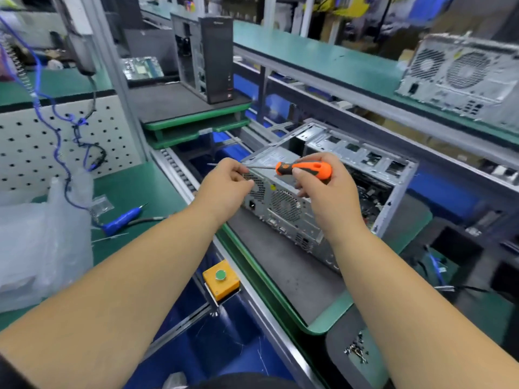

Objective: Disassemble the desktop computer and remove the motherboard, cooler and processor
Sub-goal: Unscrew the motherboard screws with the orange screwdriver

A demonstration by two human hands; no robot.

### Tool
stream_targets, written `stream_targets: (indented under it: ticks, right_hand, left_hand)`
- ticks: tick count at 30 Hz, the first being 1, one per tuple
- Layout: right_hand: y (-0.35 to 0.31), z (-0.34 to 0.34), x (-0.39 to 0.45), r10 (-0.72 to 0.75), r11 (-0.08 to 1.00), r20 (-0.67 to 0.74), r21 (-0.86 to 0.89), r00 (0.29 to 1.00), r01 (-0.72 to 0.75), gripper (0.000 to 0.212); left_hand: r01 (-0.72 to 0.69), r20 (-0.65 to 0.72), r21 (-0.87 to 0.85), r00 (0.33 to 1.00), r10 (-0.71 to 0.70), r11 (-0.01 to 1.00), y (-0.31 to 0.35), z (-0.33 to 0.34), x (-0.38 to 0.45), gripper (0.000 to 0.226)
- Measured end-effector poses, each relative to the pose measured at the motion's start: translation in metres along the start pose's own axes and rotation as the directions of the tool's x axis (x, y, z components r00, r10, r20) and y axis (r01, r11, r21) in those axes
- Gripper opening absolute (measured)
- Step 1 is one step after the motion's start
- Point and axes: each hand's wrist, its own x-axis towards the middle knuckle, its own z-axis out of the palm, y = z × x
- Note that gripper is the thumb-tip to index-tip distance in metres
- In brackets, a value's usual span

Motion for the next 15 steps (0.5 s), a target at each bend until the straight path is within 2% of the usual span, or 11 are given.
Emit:
stream_targets:
  ticks: [5, 8, 15]
  right_hand:
    - [-0.002, -0.028, 0.011, 0.013, 0.998, -0.092, 0.065, 0.996, -0.007, 0.007]
    - [-0.003, -0.039, 0.024, 0.017, 0.997, -0.164, 0.072, 0.986, -0.006, 0.005]
    - [-0.006, -0.051, 0.069, -0.041, 0.999, -0.33, 0.0, 0.943, 0.043, 0.008]
  left_hand:
    - [-0.211, -0.001, 0.248, 0.976, 0.218, 0.945, 0.007, 0.015, 0.034, 0.031]
    - [-0.253, 0.022, 0.336, 0.965, 0.261, 0.907, 0.01, 0.023, 0.06, 0.037]
    - [-0.324, 0.142, 0.282, 0.945, 0.294, 0.903, 0.015, 0.053, 0.13, 0.036]
